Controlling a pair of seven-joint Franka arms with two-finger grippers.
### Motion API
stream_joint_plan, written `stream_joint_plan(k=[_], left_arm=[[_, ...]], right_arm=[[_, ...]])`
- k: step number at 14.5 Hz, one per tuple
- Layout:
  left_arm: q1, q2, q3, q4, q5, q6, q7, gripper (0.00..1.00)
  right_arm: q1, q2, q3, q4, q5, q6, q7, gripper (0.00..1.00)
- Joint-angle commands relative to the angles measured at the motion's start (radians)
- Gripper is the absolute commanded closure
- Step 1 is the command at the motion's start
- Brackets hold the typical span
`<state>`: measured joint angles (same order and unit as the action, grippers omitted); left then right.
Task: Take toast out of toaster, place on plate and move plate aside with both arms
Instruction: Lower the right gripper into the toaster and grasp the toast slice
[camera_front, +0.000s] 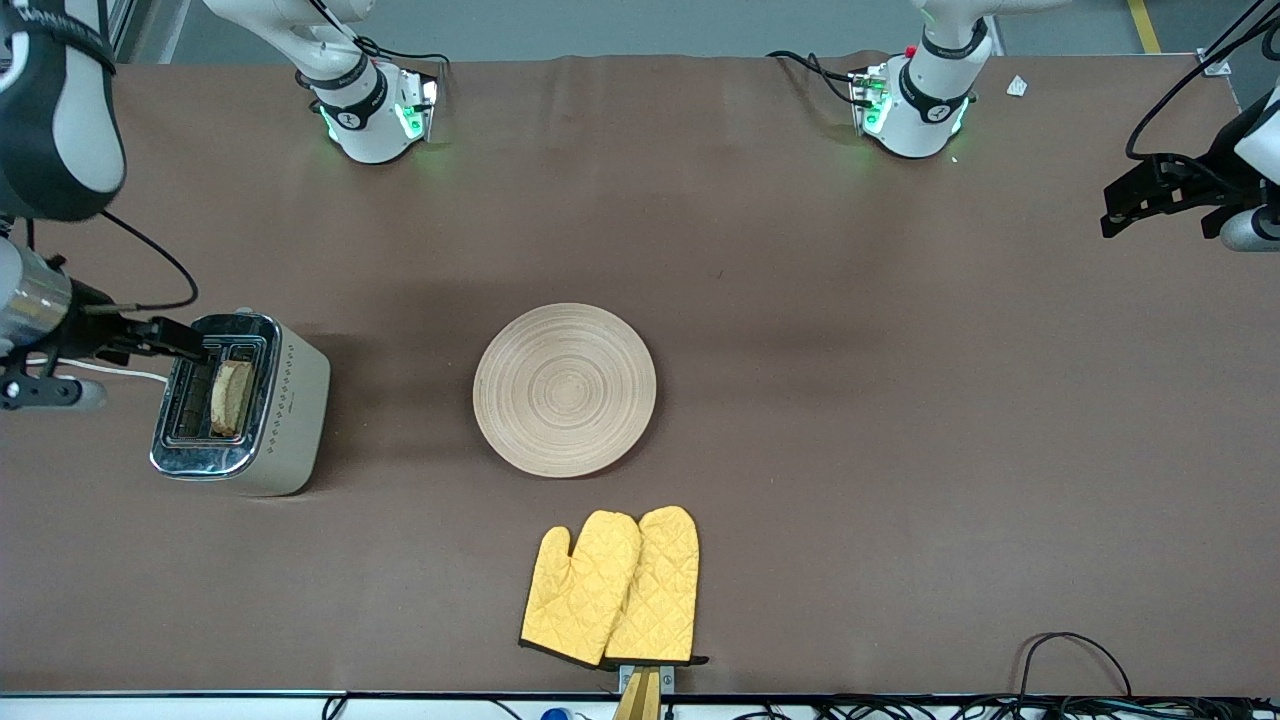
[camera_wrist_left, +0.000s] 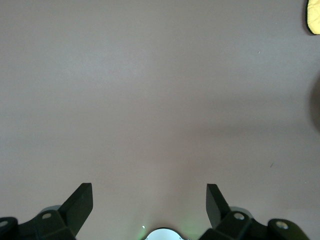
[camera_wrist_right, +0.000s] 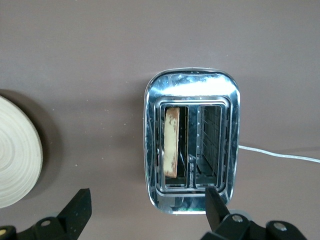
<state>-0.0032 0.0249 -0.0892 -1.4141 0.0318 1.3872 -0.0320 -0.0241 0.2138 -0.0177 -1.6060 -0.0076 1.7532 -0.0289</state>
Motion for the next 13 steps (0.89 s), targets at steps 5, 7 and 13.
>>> stream_joint_plan(k=[5, 7, 13], left_arm=[[0.0, -0.007, -0.003, 0.014, 0.019, -0.02, 0.012, 0.0], [-0.003, -0.005, -0.003, 0.014, 0.019, -0.02, 0.012, 0.0], [-0.003, -0.005, -0.004, 0.014, 0.019, -0.02, 0.012, 0.0]], right_arm=[[-0.003, 0.091, -0.002, -0.072, -0.017, 0.091, -0.005, 0.0], [-0.008, 0.114, -0.004, -0.074, -0.02, 0.069, -0.003, 0.0], [-0.013, 0.124, -0.013, -0.074, -0.018, 0.054, -0.002, 0.4]])
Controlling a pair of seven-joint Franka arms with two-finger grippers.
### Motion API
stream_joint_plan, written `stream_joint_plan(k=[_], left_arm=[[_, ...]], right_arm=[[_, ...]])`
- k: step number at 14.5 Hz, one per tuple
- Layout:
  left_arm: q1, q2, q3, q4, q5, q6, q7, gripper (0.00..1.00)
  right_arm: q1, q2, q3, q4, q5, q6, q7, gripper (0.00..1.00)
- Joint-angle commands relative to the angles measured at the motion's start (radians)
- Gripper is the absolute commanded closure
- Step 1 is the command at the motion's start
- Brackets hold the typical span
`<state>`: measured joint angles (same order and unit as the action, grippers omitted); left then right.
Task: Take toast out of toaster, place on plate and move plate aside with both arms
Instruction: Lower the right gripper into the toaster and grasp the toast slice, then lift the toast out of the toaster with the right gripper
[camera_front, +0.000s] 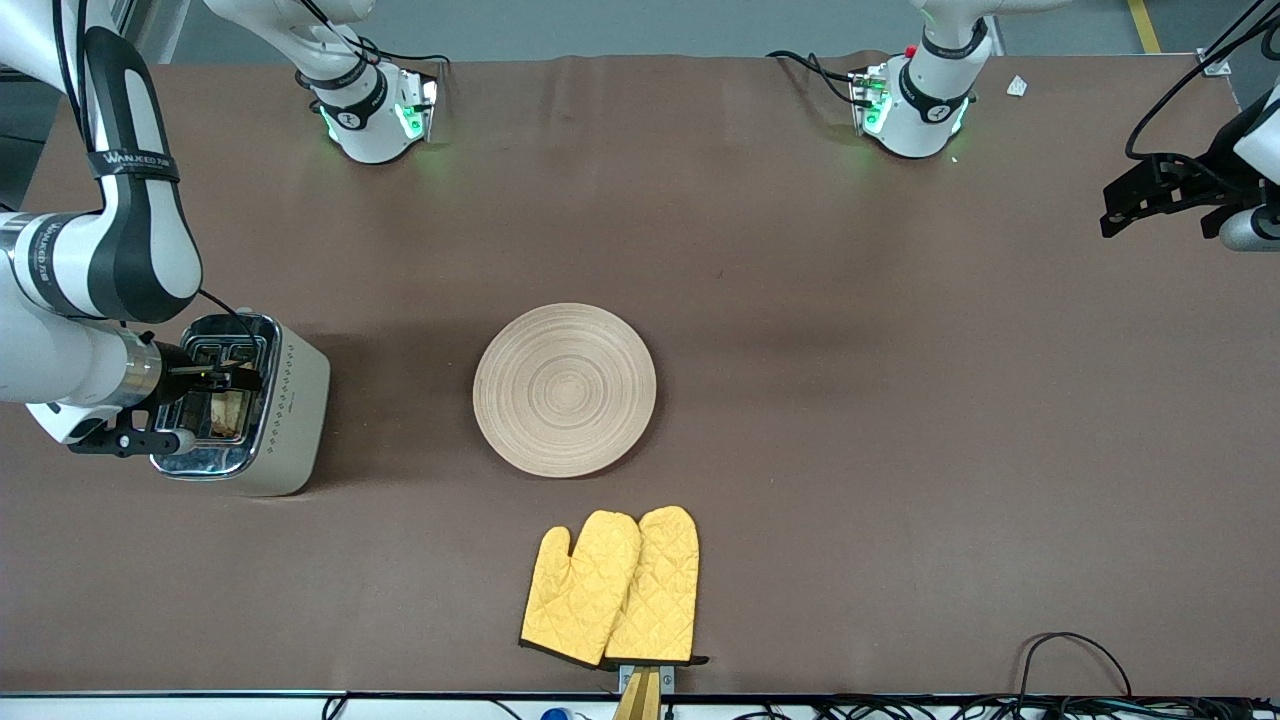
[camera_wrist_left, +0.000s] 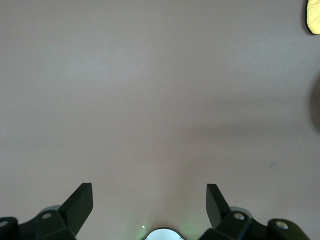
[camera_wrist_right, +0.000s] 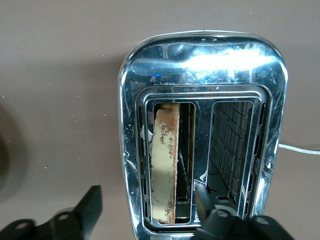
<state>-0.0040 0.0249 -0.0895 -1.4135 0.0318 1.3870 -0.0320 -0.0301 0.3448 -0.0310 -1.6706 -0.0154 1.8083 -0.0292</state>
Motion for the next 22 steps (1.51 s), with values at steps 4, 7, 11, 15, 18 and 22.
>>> stream_joint_plan(k=[4, 7, 11, 15, 18, 22], left_arm=[[-0.008, -0.003, -0.004, 0.014, 0.016, -0.02, 0.012, 0.0], [-0.008, -0.003, -0.012, 0.016, 0.016, -0.02, 0.011, 0.0], [-0.008, -0.002, -0.012, 0.016, 0.016, -0.02, 0.011, 0.0], [-0.005, 0.0, -0.012, 0.016, 0.016, -0.02, 0.012, 0.0], [0.001, -0.002, -0.012, 0.016, 0.014, -0.02, 0.014, 0.0], [-0.004, 0.0, -0.012, 0.016, 0.016, -0.02, 0.012, 0.0]], right_arm=[[-0.011, -0.001, 0.0, -0.009, -0.011, -0.006, -0.003, 0.56], [-0.011, 0.003, -0.004, -0.009, -0.011, -0.003, -0.003, 0.91], [-0.014, 0.003, -0.007, -0.003, -0.011, -0.006, -0.006, 1.0], [-0.008, -0.021, -0.004, 0.086, -0.012, -0.079, -0.005, 1.0], [-0.007, -0.058, -0.004, 0.207, -0.012, -0.164, -0.005, 1.0], [0.016, -0.11, 0.043, 0.252, 0.003, -0.164, 0.003, 1.0]])
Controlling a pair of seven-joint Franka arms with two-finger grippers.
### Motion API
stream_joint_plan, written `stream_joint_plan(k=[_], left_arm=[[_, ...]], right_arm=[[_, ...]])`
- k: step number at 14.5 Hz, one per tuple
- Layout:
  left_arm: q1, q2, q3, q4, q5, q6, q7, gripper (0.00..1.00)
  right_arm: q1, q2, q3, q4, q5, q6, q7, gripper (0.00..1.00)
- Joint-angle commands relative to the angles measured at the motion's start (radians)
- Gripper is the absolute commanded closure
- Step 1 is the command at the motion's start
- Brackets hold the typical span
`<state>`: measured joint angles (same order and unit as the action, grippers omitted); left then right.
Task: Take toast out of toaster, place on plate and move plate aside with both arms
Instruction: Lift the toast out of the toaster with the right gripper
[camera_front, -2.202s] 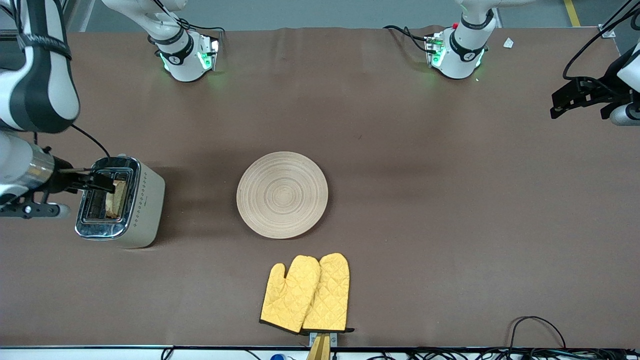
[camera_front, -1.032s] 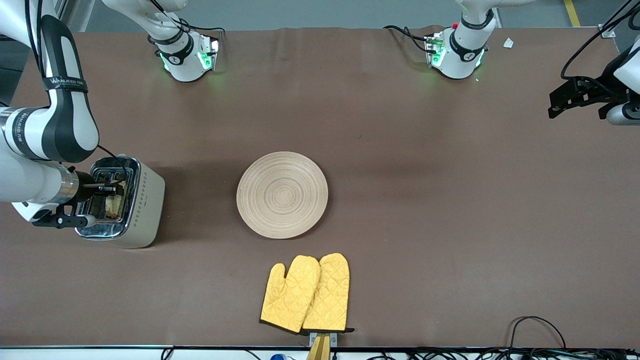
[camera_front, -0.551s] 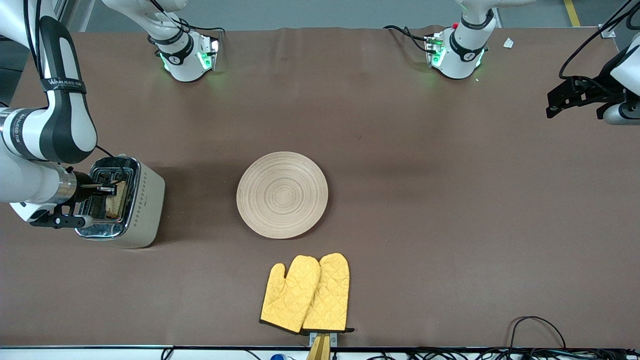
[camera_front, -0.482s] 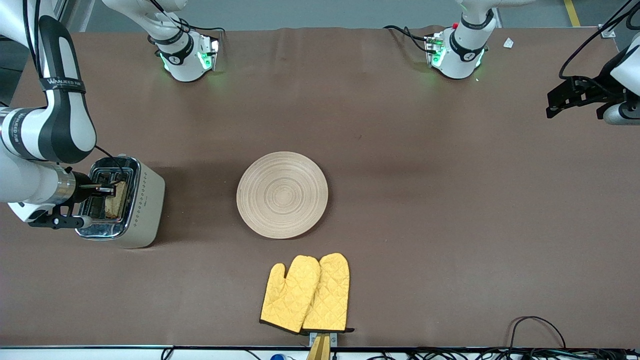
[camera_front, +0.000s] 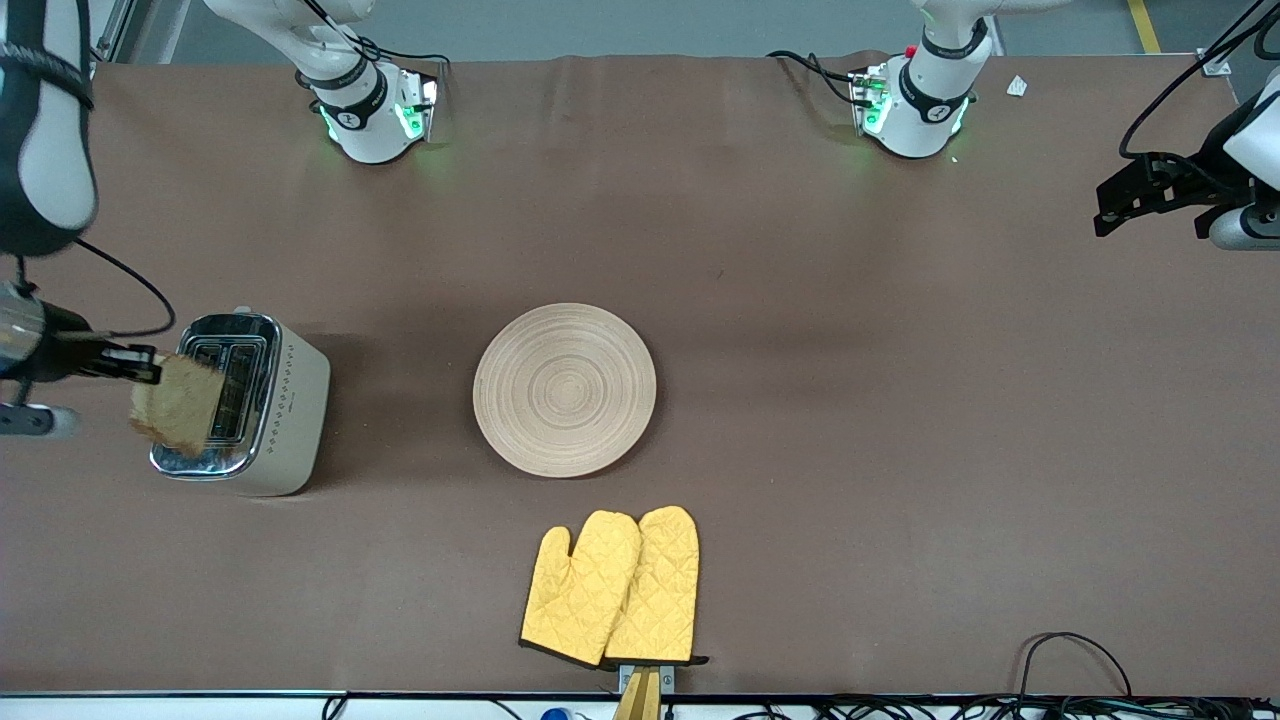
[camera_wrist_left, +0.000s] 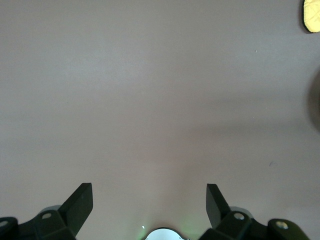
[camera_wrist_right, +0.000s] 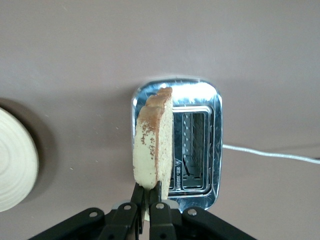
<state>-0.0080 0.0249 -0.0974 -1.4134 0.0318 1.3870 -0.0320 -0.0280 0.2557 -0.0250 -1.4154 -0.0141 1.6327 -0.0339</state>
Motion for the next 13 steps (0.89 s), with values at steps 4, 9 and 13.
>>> stream_joint_plan(k=[4, 9, 13], left_arm=[[-0.003, 0.0, -0.004, 0.016, 0.014, -0.02, 0.014, 0.0], [-0.001, -0.002, -0.005, 0.016, 0.01, -0.02, 0.014, 0.0], [-0.012, 0.0, -0.035, 0.016, 0.013, -0.019, -0.003, 0.0]], right_arm=[[0.028, -0.016, 0.097, -0.049, 0.175, 0.113, 0.1, 1.0], [0.063, -0.013, 0.097, -0.177, 0.507, 0.268, 0.114, 1.0], [0.16, 0.01, 0.097, -0.208, 0.594, 0.387, 0.144, 1.0]])
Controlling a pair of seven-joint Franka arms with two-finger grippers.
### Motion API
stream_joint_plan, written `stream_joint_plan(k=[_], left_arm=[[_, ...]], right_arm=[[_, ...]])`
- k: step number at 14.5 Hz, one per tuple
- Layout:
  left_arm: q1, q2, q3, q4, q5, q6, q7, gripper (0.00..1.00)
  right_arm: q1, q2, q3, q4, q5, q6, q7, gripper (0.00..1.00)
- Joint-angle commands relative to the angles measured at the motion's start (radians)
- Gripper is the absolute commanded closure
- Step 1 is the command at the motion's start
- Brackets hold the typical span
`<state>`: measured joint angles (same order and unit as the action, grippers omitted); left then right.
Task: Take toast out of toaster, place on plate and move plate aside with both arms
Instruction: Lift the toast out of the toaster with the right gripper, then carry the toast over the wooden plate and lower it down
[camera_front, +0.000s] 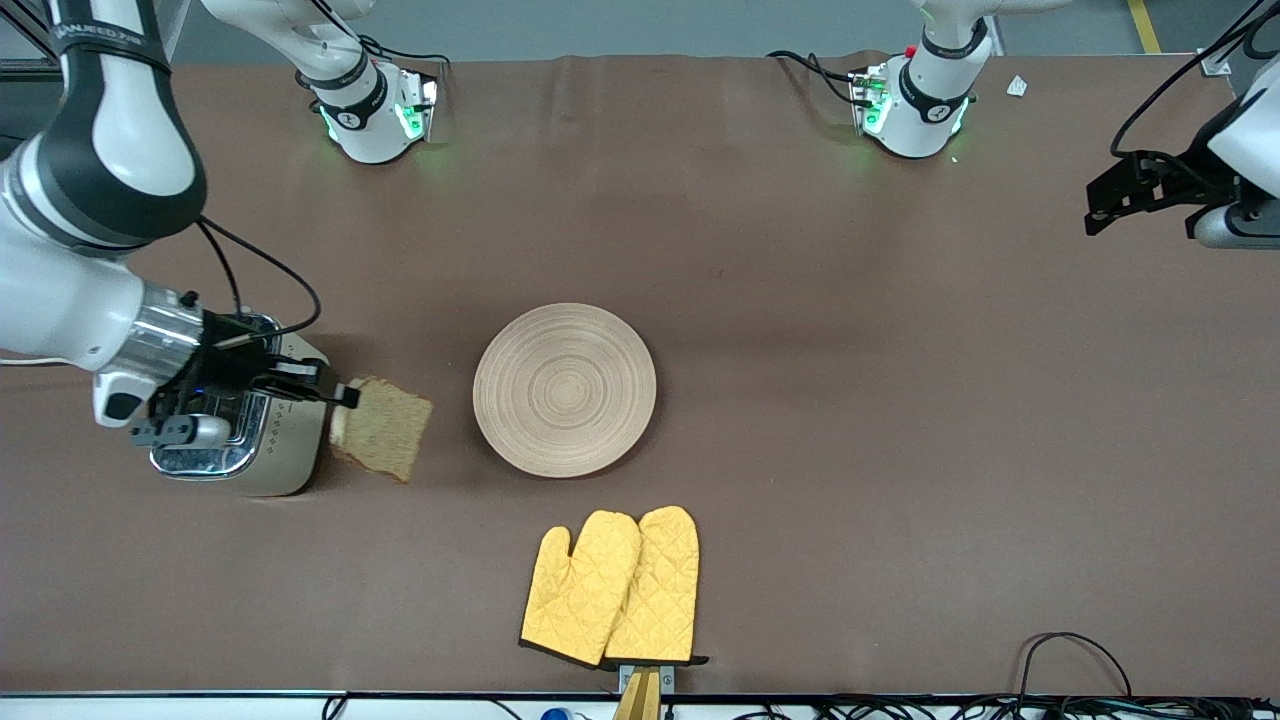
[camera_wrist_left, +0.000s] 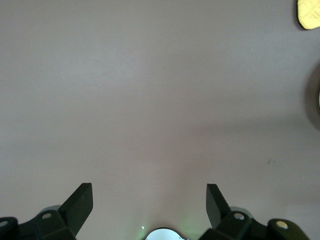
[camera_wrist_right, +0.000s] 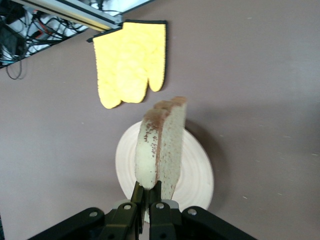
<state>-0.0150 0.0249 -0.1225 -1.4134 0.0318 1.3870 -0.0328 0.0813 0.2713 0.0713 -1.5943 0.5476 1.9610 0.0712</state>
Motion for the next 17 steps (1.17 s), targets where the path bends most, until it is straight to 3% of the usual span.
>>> stream_joint_plan(k=[1, 5, 8, 10, 15, 17], left_arm=[[-0.002, 0.0, -0.008, 0.016, 0.016, -0.019, -0.001, 0.0], [0.009, -0.003, -0.006, 0.016, 0.019, -0.019, 0.001, 0.0], [0.01, -0.003, -0.006, 0.016, 0.02, -0.019, 0.001, 0.0], [0.01, -0.005, -0.005, 0.016, 0.019, -0.02, 0.001, 0.0], [0.01, -0.005, -0.002, 0.014, 0.019, -0.02, 0.002, 0.0], [0.01, -0.005, -0.002, 0.014, 0.019, -0.02, 0.002, 0.0]], right_arm=[[0.073, 0.008, 0.002, -0.029, 0.035, 0.088, 0.071, 1.0], [0.187, 0.086, 0.004, -0.027, 0.054, 0.228, 0.114, 1.0], [0.256, 0.169, 0.033, -0.042, 0.181, 0.369, 0.114, 1.0], [0.293, 0.225, 0.038, -0.041, 0.199, 0.401, 0.107, 1.0], [0.27, 0.266, 0.077, -0.146, 0.256, 0.4, -0.006, 1.0], [0.224, 0.264, 0.078, -0.205, 0.334, 0.388, -0.188, 1.0]])
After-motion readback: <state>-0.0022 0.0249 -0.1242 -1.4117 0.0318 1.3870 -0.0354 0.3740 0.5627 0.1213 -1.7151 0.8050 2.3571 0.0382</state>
